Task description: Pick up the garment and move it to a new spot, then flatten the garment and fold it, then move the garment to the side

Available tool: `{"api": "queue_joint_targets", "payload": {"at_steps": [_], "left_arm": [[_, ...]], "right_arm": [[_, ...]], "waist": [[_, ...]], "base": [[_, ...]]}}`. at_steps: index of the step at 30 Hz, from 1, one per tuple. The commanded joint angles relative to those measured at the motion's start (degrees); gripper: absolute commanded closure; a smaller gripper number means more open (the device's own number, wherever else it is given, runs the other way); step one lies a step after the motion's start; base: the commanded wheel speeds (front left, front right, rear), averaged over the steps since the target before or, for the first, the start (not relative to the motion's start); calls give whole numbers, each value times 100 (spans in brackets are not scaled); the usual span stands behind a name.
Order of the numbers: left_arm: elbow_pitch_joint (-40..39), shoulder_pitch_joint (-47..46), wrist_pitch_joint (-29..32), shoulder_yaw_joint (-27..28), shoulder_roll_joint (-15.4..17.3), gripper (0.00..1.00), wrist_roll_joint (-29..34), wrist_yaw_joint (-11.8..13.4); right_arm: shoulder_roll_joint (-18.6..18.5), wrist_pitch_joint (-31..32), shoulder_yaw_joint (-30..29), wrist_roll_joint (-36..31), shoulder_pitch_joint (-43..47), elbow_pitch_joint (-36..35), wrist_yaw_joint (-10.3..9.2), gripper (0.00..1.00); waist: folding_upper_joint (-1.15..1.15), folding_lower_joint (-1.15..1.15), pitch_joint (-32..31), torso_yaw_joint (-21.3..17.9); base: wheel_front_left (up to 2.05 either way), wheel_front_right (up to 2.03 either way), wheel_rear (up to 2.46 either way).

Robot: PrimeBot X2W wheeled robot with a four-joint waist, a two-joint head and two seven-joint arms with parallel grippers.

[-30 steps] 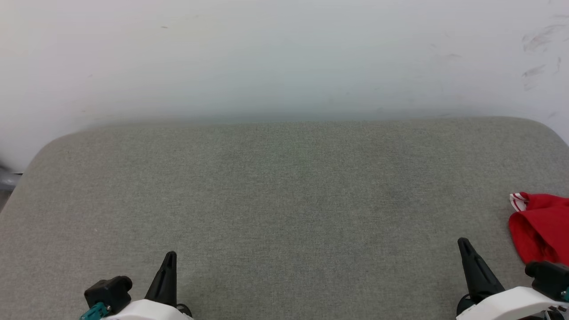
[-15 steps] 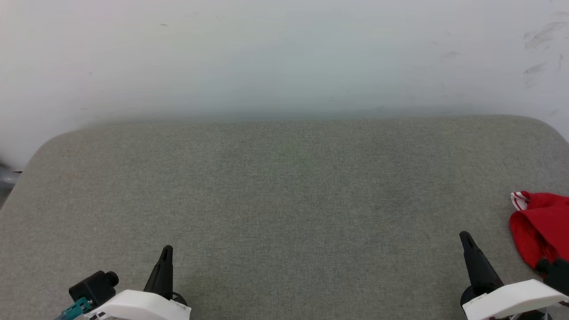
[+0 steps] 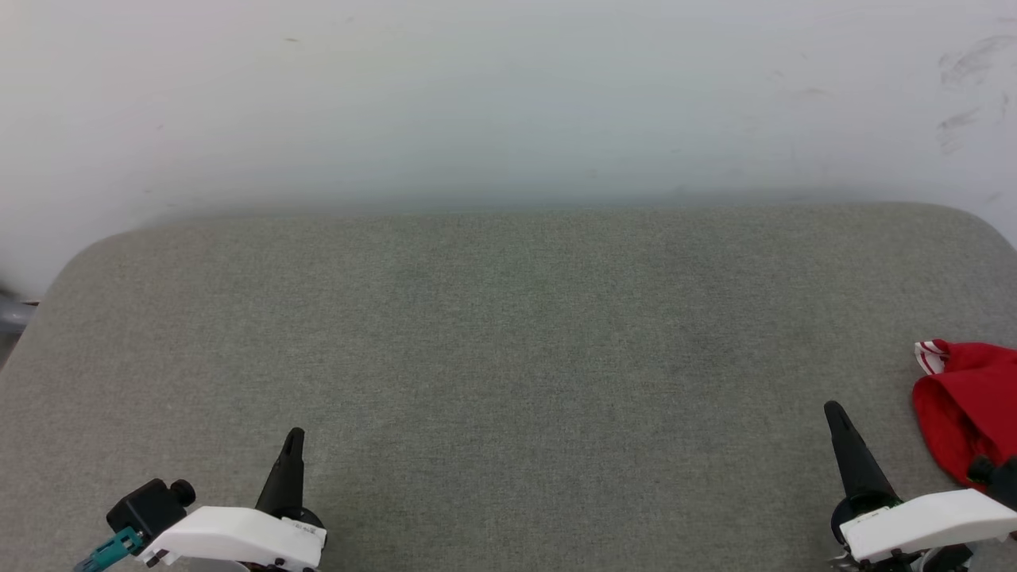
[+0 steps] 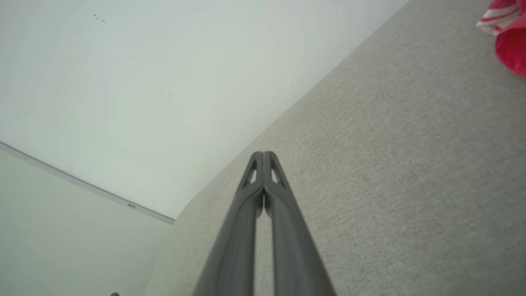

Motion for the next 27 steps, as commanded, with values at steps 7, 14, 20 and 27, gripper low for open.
{"api": "queue_joint_targets", "payload": {"at_steps": [7,14,20,27], "left_arm": [[-23,-211,139,134,-44,100,-524,-78],[5,-266,255,222,-80,100,-947,-123],[27,-318,351,291,-112,100,-1288,-162],[50,-367,451,365,-147,100,-1663,-195]], "right_arm": [[16,49,-44,555,-236,46,0,100],[24,87,-68,992,-315,122,0,100],[31,123,-87,1345,-364,188,0,100],[40,152,-109,1733,-428,260,-1,100]], "waist": [[0,-1,19,5],[0,-1,38,10],[0,-1,54,14],[0,-1,73,19]], "base": [[0,0,0],[0,0,0],[0,0,0],[0,0,0]]}}
